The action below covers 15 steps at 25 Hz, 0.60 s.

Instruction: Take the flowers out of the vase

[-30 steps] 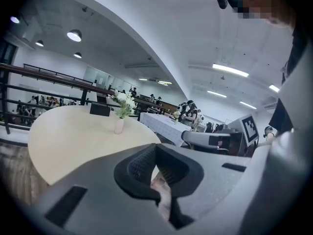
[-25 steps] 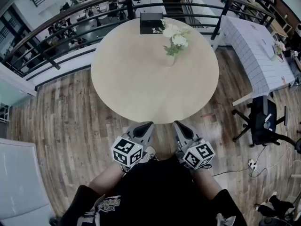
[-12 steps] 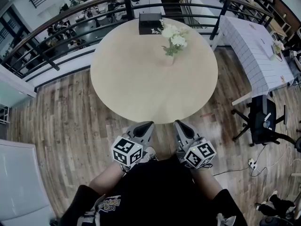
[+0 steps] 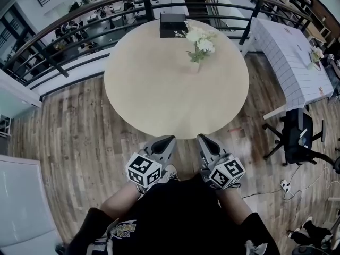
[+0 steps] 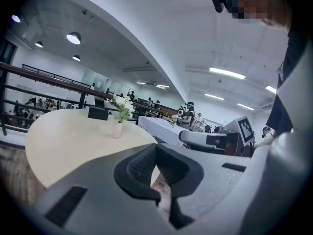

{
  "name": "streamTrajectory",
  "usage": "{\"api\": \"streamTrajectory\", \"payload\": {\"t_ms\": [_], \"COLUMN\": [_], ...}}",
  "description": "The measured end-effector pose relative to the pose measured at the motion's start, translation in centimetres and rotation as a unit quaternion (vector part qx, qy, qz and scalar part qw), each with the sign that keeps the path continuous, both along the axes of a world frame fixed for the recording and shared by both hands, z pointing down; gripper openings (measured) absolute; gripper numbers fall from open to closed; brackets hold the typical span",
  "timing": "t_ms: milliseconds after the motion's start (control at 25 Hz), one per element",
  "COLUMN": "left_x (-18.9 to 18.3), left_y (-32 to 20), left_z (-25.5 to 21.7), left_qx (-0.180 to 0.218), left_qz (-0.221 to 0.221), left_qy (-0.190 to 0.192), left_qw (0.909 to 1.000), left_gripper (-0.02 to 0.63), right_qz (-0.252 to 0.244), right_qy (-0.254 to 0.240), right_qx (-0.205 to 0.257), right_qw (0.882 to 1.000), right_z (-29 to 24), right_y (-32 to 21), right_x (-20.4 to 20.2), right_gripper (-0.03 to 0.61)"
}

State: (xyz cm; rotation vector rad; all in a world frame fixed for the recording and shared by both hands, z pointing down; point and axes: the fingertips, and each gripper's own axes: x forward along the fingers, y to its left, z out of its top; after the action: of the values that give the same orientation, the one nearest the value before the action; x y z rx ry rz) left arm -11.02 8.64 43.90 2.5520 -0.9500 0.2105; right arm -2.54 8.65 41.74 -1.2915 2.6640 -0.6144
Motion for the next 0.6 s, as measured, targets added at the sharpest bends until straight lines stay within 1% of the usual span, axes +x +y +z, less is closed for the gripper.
{"api": "streamTrajectory", "payload": {"t_ms": [160, 440, 600], "left_x": [-0.4, -0.9, -1.0], "left_y": [-0.3, -0.9, -1.3], "left_z": [-0.1, 0.0, 0.2], "left_qx": [0.007, -0.003, -0.005], "left_qz": [-0.001, -0.002, -0.003], "left_qy": [-0.002, 0.014, 0.014], "left_qw": [1.0000, 0.9999, 0.9999], "left_gripper": [0.006, 0.006, 0.006], "right_qz": [0.003, 0.009, 0.015], "right_qy": [-0.002, 0.000, -0.001], "right_qx": [-0.004, -0.001, 0.001], "right_qw": [1.000, 1.000, 1.000], "right_z": [0.2, 0.1, 0.0], "right_y": [-0.5, -1.2, -1.5], "right_x": [-0.1, -0.1, 0.2], "right_gripper": [0.021, 0.021, 0.021]}}
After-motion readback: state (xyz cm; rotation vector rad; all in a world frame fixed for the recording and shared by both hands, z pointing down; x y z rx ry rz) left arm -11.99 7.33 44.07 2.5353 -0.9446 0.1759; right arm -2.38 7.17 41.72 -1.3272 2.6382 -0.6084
